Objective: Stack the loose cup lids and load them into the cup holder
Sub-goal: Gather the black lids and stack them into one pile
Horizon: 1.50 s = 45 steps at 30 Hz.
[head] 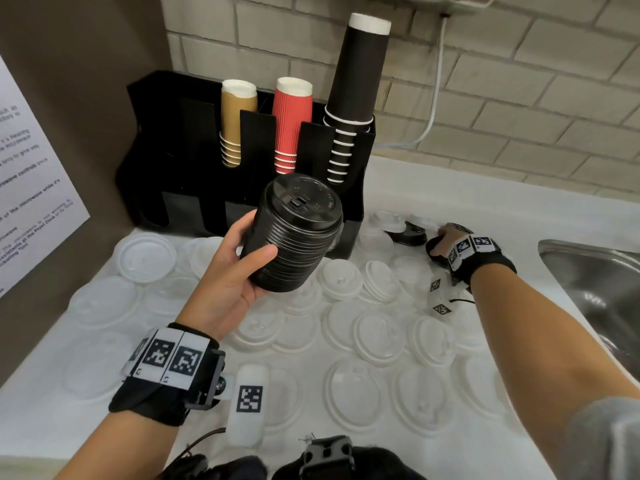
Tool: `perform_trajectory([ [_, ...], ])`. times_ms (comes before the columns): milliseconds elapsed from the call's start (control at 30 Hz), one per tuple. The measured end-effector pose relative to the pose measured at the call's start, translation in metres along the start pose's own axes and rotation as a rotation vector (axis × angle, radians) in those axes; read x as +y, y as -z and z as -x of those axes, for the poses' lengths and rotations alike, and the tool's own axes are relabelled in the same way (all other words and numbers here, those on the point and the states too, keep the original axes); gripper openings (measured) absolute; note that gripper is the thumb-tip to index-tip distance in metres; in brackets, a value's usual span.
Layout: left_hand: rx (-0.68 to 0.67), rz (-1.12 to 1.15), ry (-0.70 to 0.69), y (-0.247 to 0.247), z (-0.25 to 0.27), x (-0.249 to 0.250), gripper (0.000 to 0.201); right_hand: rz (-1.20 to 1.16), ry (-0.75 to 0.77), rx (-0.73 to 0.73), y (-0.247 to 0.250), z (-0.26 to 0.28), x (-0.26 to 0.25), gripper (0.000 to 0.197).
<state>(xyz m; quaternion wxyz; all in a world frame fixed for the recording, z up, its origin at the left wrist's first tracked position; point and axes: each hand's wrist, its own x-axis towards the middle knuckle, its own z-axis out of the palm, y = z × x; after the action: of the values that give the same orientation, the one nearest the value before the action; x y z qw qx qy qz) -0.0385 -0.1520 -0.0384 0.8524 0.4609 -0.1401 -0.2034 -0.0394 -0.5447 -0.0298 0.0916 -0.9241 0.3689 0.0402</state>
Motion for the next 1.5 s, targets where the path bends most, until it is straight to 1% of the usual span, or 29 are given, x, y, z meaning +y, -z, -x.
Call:
perform_trajectory([
  [67, -0.004, 0.003, 0.004, 0.000, -0.001, -0.002, 0.055, -0.085, -0.073, 0.027, 0.005, 0.005, -0.002, 0.054],
  [133, -0.007, 0.010, 0.011, -0.002, -0.004, -0.003, 0.059, -0.197, -0.147, 0.096, 0.018, 0.018, -0.007, 0.053],
  [167, -0.008, 0.016, 0.015, -0.003, -0.005, -0.004, 0.063, -0.322, -0.126, 0.114, 0.026, 0.030, -0.012, 0.054],
  [200, -0.011, 0.021, 0.018, -0.004, -0.007, -0.005, 0.065, -0.485, -0.032, 0.110, 0.033, 0.042, -0.017, 0.055],
  [267, -0.015, 0.026, 0.019, -0.007, -0.010, -0.007, 0.062, -0.886, 0.302, 0.072, 0.044, 0.080, -0.029, 0.057],
  [300, -0.018, 0.027, 0.020, -0.009, -0.012, -0.007, 0.061, -1.045, 0.472, 0.055, 0.047, 0.103, -0.037, 0.057],
  [333, -0.021, 0.027, 0.023, -0.010, -0.013, -0.008, 0.062, -1.139, 0.616, 0.047, 0.047, 0.122, -0.044, 0.058],
  [367, -0.022, 0.027, 0.024, -0.011, -0.014, -0.009, 0.062, -1.187, 0.722, 0.045, 0.045, 0.138, -0.053, 0.058],
  [433, -0.022, 0.030, 0.024, -0.014, -0.016, -0.010, 0.063, -1.216, 0.846, 0.064, 0.041, 0.161, -0.069, 0.059],
  [500, -0.022, 0.028, 0.022, -0.015, -0.016, -0.009, 0.066, -1.206, 0.888, 0.079, 0.039, 0.173, -0.080, 0.058],
  [567, -0.023, 0.014, 0.020, -0.015, -0.016, -0.009, 0.070, -1.138, 0.896, 0.104, 0.038, 0.177, -0.088, 0.056],
  [667, -0.027, -0.005, 0.020, -0.016, -0.017, -0.010, 0.066, -1.012, 0.899, 0.180, 0.037, 0.181, -0.098, 0.054],
  [800, -0.052, -0.040, 0.009, -0.015, -0.019, -0.009, 0.065, -0.937, 0.920, 0.232, 0.036, 0.181, -0.108, 0.047],
  [933, -0.074, -0.087, 0.001, -0.013, -0.021, -0.009, 0.064, -0.944, 0.917, 0.202, 0.037, 0.180, -0.110, 0.040],
  [1000, -0.082, -0.103, -0.005, -0.013, -0.021, -0.010, 0.062, -0.956, 0.904, 0.176, 0.038, 0.178, -0.109, 0.040],
  [1133, -0.104, -0.127, -0.001, -0.014, -0.022, -0.012, 0.061, -0.960, 0.869, 0.132, 0.038, 0.176, -0.109, 0.046],
  [1233, -0.107, -0.130, 0.005, -0.015, -0.024, -0.013, 0.059, -0.964, 0.870, 0.119, 0.038, 0.176, -0.108, 0.049],
  [1500, -0.085, -0.019, 0.054, -0.015, -0.025, -0.019, 0.061, -0.984, 0.853, 0.127, 0.036, 0.174, -0.107, 0.061],
])
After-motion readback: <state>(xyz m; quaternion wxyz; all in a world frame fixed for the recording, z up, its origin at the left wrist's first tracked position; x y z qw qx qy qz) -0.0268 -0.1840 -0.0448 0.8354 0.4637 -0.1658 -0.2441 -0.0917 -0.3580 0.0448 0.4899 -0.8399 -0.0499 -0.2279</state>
